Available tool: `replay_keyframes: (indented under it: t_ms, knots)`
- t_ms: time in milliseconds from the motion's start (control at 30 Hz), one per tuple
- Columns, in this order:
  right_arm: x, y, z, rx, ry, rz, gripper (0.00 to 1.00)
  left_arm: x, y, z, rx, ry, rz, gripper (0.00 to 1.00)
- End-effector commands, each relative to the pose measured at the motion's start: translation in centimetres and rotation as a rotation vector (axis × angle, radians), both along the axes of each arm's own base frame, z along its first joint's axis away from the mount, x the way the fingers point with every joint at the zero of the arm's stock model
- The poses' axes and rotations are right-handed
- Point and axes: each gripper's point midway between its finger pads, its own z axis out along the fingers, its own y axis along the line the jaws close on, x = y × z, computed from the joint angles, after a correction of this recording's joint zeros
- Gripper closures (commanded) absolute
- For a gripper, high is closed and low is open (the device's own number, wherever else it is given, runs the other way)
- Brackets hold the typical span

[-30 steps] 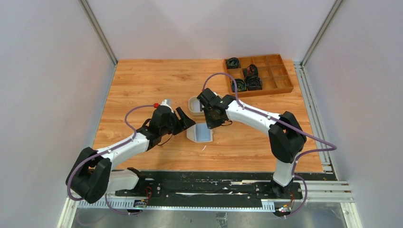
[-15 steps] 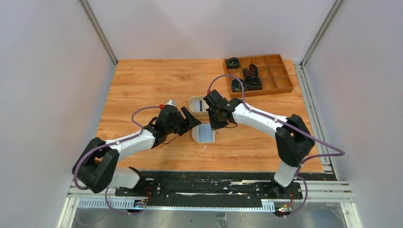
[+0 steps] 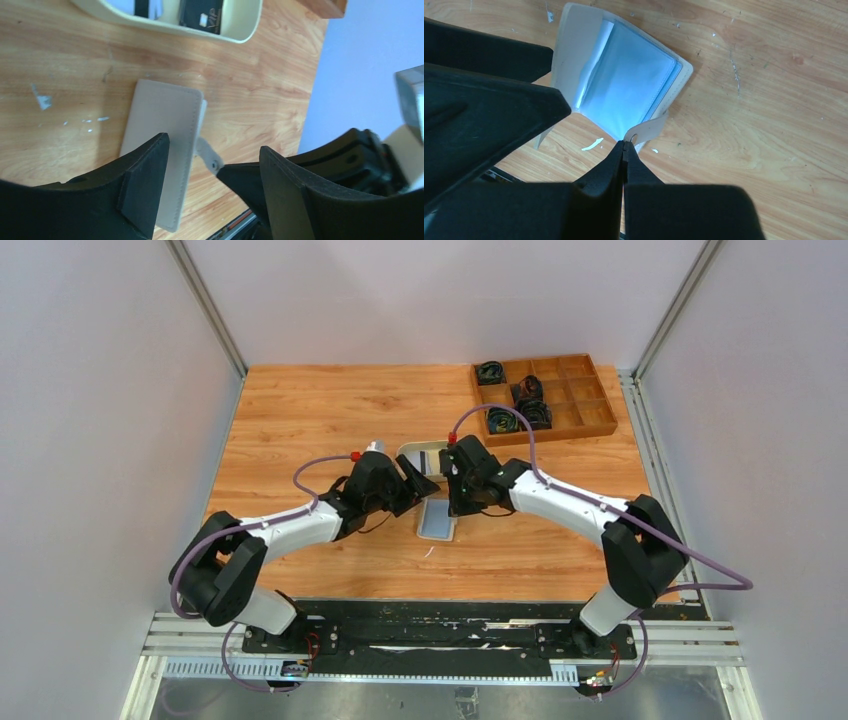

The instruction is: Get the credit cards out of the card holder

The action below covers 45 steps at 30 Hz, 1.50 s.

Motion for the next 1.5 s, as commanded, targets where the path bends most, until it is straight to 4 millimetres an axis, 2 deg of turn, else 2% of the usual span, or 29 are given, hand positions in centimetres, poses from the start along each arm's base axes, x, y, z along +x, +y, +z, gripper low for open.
replay_keyframes:
  t_ms: [0, 167, 333, 600, 733, 800, 900, 1067, 1267, 1367, 1400, 1467]
  knots:
    - [0.3, -0.2, 0.8, 0.056, -0.027, -0.002, 1.0, 1.3, -0.9, 2.4, -0.043, -0.051, 0.026, 0.31]
    - [0.0, -1.4, 0.3, 0.08, -0.032, -0.031, 1.0, 1.3, -1.5, 2.2, -0.043, -0.042, 0.02, 0.31]
    - [-0.4, -3.1, -0.8, 0.081, -0.012, -0.067, 1.0, 0.5, -2.6, -0.1, -0.009, 0.004, 0.0, 0.32]
    - [-0.6, -4.6, -0.7, 0.105, -0.031, -0.107, 1.0, -1.4, -5.0, -2.2, 0.011, 0.056, -0.038, 0.32]
    - [-0.8, -5.1, -0.7, 0.116, -0.036, -0.115, 1.0, -2.0, -4.9, -3.8, 0.031, 0.094, -0.038, 0.32]
    - [-0.8, -5.4, -0.6, 0.12, -0.04, -0.116, 1.0, -1.7, -4.1, -4.6, 0.058, 0.091, 0.002, 0.32]
    - [-0.7, -5.3, -0.6, 0.126, -0.038, -0.108, 1.0, -1.9, -3.3, -5.9, 0.086, 0.107, 0.028, 0.32]
    - [-0.4, -3.9, -0.6, 0.165, -0.015, -0.077, 1.0, -2.4, -2.7, -7.9, 0.096, 0.142, 0.053, 0.32]
    - [0.3, -2.6, -1.1, 0.186, 0.023, -0.081, 1.0, -2.4, -2.2, -8.5, 0.068, 0.144, 0.09, 0.33]
    - [0.6, -2.1, -1.2, 0.194, 0.035, -0.086, 1.0, -2.4, -1.9, -8.6, 0.055, 0.146, 0.103, 0.38]
    - [0.7, -2.0, -1.2, 0.196, 0.038, -0.088, 1.0, -2.4, -1.9, -8.7, 0.053, 0.148, 0.104, 0.43]
    - [1.0, -1.6, -1.1, 0.203, 0.041, -0.091, 1.0, -2.3, -1.7, -8.8, 0.05, 0.154, 0.109, 0.7]
